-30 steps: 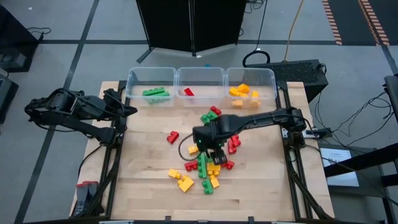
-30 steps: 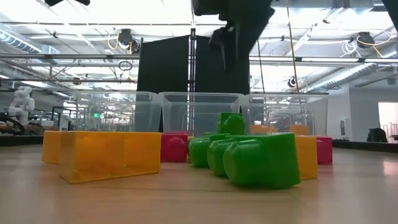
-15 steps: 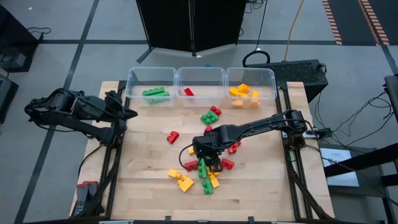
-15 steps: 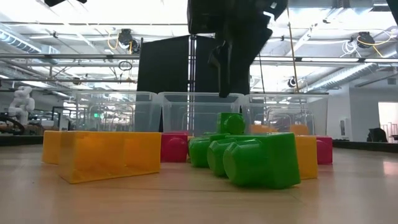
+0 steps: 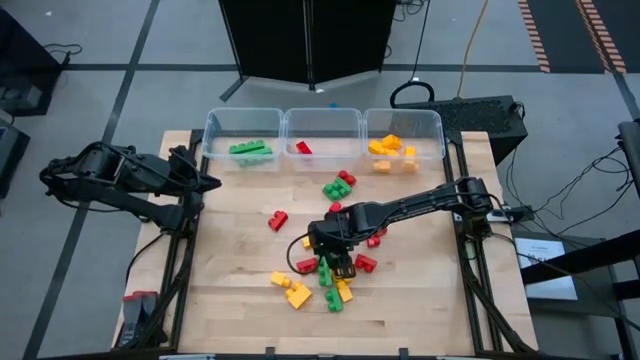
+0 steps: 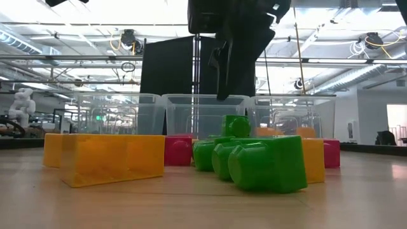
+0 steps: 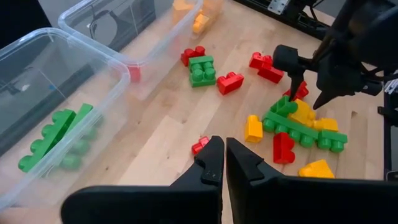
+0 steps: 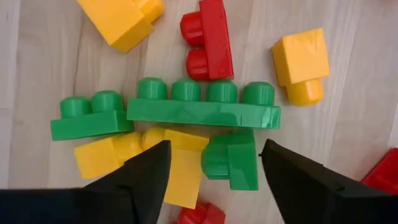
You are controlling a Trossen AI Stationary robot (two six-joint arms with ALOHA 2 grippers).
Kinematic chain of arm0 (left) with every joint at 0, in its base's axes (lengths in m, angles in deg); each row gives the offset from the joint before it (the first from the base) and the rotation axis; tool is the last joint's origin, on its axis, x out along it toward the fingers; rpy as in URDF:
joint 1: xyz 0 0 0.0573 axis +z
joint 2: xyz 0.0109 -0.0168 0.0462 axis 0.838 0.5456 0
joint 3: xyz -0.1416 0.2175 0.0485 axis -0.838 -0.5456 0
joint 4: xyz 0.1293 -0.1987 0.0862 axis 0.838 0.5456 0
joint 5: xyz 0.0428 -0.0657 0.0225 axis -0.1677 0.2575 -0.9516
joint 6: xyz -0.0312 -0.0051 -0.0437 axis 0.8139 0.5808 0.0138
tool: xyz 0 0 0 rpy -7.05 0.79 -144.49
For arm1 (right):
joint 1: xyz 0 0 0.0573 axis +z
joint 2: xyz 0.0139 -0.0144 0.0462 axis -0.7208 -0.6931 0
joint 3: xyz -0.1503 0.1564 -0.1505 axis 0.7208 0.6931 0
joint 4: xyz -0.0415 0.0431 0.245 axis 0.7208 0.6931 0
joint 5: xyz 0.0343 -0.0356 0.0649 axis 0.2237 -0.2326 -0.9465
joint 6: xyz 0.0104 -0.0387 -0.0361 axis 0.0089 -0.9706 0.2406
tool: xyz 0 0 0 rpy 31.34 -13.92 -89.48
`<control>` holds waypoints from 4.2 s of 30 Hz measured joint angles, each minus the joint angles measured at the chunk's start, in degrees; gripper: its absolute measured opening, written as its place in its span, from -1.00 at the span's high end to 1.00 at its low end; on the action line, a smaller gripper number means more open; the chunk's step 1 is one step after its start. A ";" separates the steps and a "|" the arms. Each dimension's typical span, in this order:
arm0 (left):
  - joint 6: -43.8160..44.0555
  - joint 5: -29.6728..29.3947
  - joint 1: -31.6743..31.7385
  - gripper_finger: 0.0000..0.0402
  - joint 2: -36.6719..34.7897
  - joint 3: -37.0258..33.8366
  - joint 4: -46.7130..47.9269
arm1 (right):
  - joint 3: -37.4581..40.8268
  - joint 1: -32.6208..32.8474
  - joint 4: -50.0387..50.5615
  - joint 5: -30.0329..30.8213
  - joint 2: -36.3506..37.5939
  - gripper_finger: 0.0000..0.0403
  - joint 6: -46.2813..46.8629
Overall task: Sort blocks
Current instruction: Put the green game piece with 4 studs into the left transparent bin
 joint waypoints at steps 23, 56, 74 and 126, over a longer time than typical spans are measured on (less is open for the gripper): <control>-0.39 0.00 0.02 1.00 -0.01 -0.01 0.00 | 5.56 -0.83 -2.53 1.22 -0.87 -0.68 2.56; -0.07 -0.02 0.02 1.00 0.00 0.01 0.04 | 9.97 -1.81 -9.00 3.62 -0.87 0.30 3.97; -0.07 -0.02 0.01 1.00 -0.01 -0.01 0.46 | -7.84 -9.06 2.22 10.71 -0.94 0.30 -4.34; -0.43 -3.28 0.00 1.00 -0.03 -0.01 0.59 | -39.89 -30.69 -38.00 7.26 -29.64 -0.08 6.38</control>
